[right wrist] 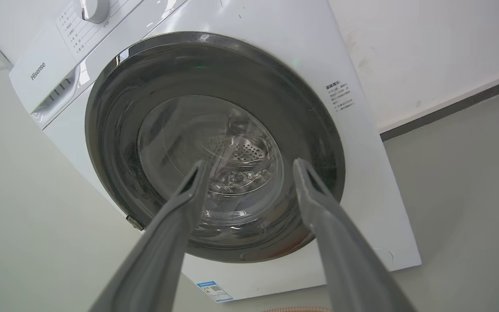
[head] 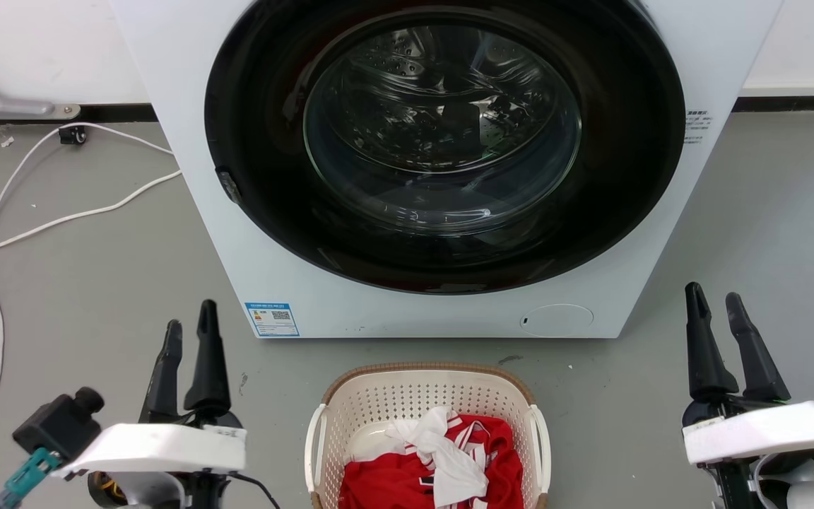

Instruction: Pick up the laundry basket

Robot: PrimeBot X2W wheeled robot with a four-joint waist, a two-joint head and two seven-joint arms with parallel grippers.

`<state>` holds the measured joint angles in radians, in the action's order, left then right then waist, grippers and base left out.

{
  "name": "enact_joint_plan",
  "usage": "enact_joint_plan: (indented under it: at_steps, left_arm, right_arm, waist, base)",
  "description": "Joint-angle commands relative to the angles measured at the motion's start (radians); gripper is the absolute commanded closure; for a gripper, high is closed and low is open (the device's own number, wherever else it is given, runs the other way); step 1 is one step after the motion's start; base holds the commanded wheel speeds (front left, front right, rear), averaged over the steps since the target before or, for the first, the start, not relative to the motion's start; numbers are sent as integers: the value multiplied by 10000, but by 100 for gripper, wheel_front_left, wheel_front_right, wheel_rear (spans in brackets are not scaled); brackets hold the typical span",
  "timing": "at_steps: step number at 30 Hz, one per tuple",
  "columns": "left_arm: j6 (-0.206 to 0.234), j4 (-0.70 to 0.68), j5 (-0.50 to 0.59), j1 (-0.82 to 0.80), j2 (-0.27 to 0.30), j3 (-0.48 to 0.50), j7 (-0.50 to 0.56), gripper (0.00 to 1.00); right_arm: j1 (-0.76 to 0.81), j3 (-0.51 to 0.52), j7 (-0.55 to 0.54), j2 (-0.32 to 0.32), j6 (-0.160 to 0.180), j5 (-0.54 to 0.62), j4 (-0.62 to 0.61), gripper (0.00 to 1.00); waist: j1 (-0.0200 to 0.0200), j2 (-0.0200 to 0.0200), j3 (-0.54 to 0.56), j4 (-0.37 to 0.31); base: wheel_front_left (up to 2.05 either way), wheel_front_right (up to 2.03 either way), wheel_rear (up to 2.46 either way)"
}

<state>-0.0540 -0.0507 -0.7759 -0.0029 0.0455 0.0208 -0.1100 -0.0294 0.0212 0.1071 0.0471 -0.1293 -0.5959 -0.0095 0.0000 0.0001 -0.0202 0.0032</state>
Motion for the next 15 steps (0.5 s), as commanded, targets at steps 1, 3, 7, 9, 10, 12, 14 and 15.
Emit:
enact_joint_plan:
  at_steps: [1, 3, 7, 9, 10, 12, 14, 15]
  left_arm:
    - [86, -319, 601, 27, 41, -177, -115, 0]
    - [107, -380, 825, 40, 41, -261, -141, 0]
    - [176, -523, 1591, 106, 43, -529, -258, 0]
    - [193, -567, 2147, 81, 44, -659, -310, 0]
    - [221, -572, 2432, 73, 43, -744, -339, 0]
    - [371, -607, 2906, 60, 43, -916, -392, 0]
    - [509, -645, 3231, 57, 55, -1077, -449, 0]
    - [570, -664, 3394, 63, 103, -1176, -472, 0]
  right_arm:
    - [21, -38, 138, 37, -18, 495, -246, 0]
    - [34, -42, 172, 38, -18, 655, -273, 0]
    - [90, -80, 286, 38, -18, 1281, -359, 0]
    - [125, -121, 337, 39, -19, 1577, -346, 0]
    - [136, -133, 364, 39, -19, 1710, -333, 0]
    - [138, -157, 421, 39, -19, 1959, -316, 0]
    - [137, -225, 469, 39, -19, 2222, -295, 0]
    - [138, -250, 495, 39, -19, 2339, -296, 0]
  waist:
    - [0, -1, -1, -13]
    - [0, -1, 1, -18]
    - [0, -1, -30, -30]
    - [0, -1, -50, -33]
    - [0, -1, -60, -35]
    - [0, -1, -83, -40]
    - [0, -1, -104, -45]
    - [0, -1, -113, -47]
  base:
    - [0, 0, 0]
    - [0, 0, 0]
    - [0, 0, 0]
    - [0, 0, 0]
    - [0, 0, 0]
    - [0, 0, 0]
    - [0, 0, 0]
    - [0, 0, 0]
